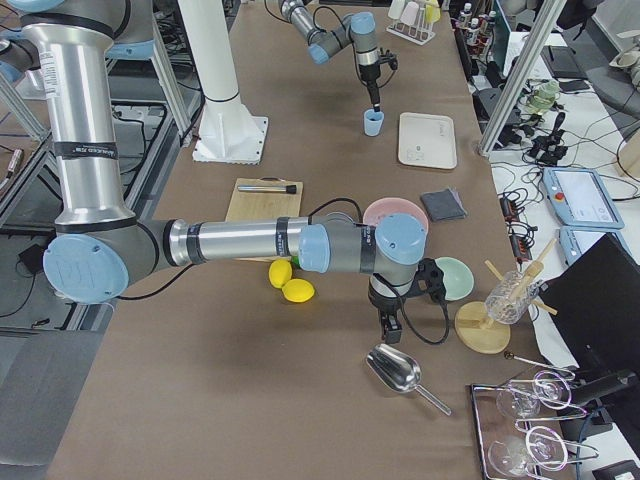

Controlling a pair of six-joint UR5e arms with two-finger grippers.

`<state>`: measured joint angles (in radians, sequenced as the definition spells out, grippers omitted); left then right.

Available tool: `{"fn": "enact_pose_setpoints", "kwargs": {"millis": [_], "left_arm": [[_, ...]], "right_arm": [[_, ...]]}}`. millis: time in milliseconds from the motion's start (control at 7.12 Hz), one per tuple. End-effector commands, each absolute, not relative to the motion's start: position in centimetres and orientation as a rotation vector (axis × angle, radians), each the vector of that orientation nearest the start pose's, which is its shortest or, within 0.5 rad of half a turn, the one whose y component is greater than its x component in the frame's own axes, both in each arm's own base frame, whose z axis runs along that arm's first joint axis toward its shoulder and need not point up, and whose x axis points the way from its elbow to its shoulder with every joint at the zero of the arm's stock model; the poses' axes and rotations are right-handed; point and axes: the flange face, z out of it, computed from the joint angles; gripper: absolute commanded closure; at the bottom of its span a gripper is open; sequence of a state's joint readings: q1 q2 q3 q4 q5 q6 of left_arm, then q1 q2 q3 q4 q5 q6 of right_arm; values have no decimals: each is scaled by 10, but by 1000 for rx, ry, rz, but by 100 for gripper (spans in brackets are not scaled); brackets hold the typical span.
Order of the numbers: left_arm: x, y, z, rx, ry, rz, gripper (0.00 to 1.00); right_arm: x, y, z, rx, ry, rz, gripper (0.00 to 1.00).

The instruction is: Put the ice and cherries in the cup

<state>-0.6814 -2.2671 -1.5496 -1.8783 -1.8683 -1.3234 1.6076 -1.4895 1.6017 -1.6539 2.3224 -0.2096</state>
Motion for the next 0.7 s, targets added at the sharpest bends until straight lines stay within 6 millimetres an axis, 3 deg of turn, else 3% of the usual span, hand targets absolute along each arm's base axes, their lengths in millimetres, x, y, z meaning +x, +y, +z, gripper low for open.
{"fn": "enact_pose_setpoints", "kwargs": {"millis": [0,422,562], "left_arm": [[381,-565,244,157,999,-255,2],[120,-589,392,134,993,-162,2],[55,-593,417,153,967,-127,2]], "right_arm": [[85,-523,613,119,-744,-175,1],[85,-519,620,104,-742,-170,1],[85,-520,620,104,-742,-170,1]]}}
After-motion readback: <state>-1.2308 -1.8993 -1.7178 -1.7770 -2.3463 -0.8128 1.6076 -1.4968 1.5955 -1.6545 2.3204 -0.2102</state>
